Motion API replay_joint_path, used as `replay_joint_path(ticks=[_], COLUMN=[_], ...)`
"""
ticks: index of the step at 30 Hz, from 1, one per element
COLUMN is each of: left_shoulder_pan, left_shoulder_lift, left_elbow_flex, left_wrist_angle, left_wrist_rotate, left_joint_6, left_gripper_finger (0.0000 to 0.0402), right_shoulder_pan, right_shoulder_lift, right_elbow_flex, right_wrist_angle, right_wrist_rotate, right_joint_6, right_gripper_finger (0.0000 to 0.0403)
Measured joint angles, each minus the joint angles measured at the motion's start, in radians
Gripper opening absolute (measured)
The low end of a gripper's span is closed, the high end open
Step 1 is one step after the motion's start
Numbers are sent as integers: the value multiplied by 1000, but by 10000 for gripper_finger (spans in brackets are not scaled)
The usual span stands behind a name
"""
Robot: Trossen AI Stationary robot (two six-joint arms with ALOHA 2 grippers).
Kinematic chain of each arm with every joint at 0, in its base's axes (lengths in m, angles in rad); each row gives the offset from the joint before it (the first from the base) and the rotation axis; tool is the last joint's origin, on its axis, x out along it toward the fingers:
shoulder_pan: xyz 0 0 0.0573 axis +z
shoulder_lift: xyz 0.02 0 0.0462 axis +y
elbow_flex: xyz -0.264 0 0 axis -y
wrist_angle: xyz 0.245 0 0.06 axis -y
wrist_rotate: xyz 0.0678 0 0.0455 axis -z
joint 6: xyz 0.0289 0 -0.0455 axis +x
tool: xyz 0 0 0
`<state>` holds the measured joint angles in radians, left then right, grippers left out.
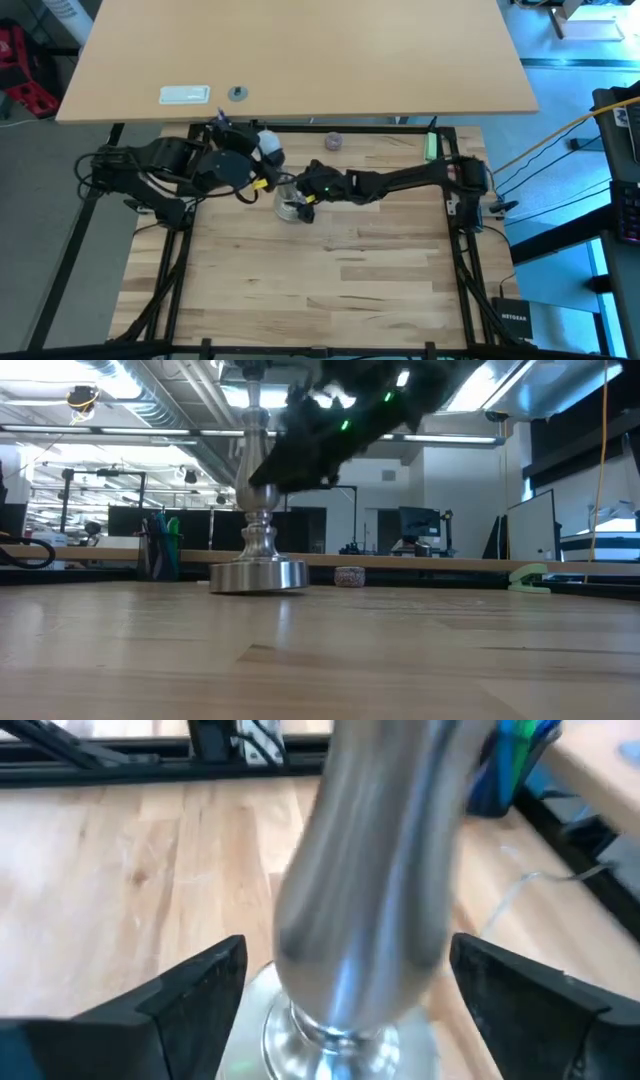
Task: Screw lightbulb
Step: Insert the lightbulb into the silver lamp
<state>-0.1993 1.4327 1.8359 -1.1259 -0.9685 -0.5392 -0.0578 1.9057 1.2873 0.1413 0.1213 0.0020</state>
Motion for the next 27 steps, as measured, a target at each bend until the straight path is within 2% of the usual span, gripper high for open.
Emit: replay_joint_path(ticks=[4, 11, 16, 19, 24, 27], left_shoulder_pan=[5, 25, 42, 61, 106, 131], left_shoulder_lift=[-11, -7, -10, -11, -10, -10], left_elbow_flex=[1, 2, 2, 2, 3, 3], left_wrist_angle=[44, 67, 159, 157, 100, 98], left_wrist_rotate=[-1, 5, 138, 211, 223, 233], left_joint_6=[14, 24, 84, 85, 59, 62], left_gripper_finger=[249, 249, 249, 249, 249, 249], right_shoulder_pan=[0, 0, 0, 15, 69, 89], right_shoulder_lift=[-72, -89, -106, -167, -294, -329], right_elbow_flex=[0, -2, -5, -5, -5, -5], right_wrist_angle=[-84, -88, -164, -226, -320, -340], right_wrist_rotate=[17, 5, -53, -81, -60, -62], right_joint_6=[-11, -38, -66, -94, -190, -217], right_gripper_finger=[352, 353, 353, 353, 343, 330])
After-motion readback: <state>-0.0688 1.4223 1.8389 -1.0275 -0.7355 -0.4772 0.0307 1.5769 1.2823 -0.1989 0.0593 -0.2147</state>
